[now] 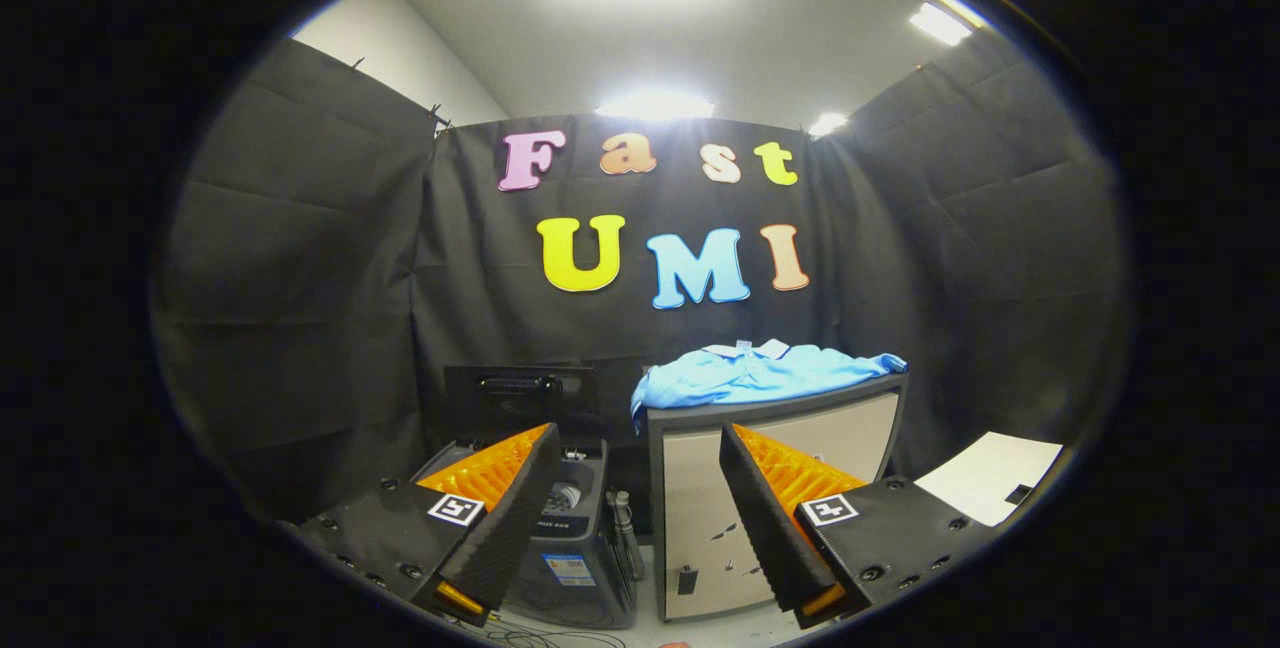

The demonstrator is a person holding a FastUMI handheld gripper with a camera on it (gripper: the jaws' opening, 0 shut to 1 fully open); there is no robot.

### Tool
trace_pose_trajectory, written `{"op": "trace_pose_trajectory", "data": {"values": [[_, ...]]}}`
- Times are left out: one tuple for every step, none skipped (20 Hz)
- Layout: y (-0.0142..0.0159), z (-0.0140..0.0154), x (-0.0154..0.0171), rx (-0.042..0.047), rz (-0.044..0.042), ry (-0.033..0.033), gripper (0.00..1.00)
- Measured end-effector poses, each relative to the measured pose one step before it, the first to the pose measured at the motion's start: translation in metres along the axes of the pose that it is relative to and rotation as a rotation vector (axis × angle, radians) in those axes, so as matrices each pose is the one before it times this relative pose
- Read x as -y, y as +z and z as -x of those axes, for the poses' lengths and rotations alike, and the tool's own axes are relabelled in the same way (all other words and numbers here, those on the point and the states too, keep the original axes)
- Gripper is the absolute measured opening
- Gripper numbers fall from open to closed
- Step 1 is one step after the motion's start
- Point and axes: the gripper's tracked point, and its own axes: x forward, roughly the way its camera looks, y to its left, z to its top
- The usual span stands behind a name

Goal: Put the clothes into the washing machine and then close the washing machine lid.

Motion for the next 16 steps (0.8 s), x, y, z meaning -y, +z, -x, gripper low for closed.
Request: {"op": "trace_pose_trajectory", "data": {"values": [[0.00459,-0.01031,0.00656,0.00282,0.00688,-0.0032,0.99],[0.00544,-0.01213,0.00719,0.00585,0.00603,-0.00231,0.99],[0.00478,-0.01096,0.00644,0.00129,0.00556,0.00004,0.99],[0.00305,-0.01166,0.00766,-0.00411,0.0049,-0.00145,0.99],[0.00433,-0.01135,0.00696,0.00104,0.00351,0.00156,0.99],[0.00571,-0.01134,0.00721,0.00301,0.00196,-0.00222,0.99],[0.00406,-0.01139,0.00805,-0.00129,0.00042,-0.00405,0.99],[0.00289,-0.01149,0.0076,-0.00537,-0.00428,-0.00361,0.99],[0.00392,-0.01181,0.00587,-0.00122,-0.00715,-0.00034,0.99],[0.00583,-0.01112,0.0068,0.00248,-0.00467,-0.00347,0.99],[0.00506,-0.01028,0.00828,0.00458,-0.00002,-0.00696,0.99],[0.00452,-0.01068,0.00762,0.00331,0.00141,-0.00625,0.99],[0.0017,-0.01203,0.00738,-0.01144,-0.00317,-0.00232,0.99],[-0.00008,-0.01182,0.00591,-0.02209,-0.01027,0.00579,0.99],[-0.00355,-0.01102,0.00494,-0.03788,-0.01081,0.00765,0.99],[-0.00036,-0.01,0.00733,-0.02746,-0.0078,0.00045,0.99]]}}
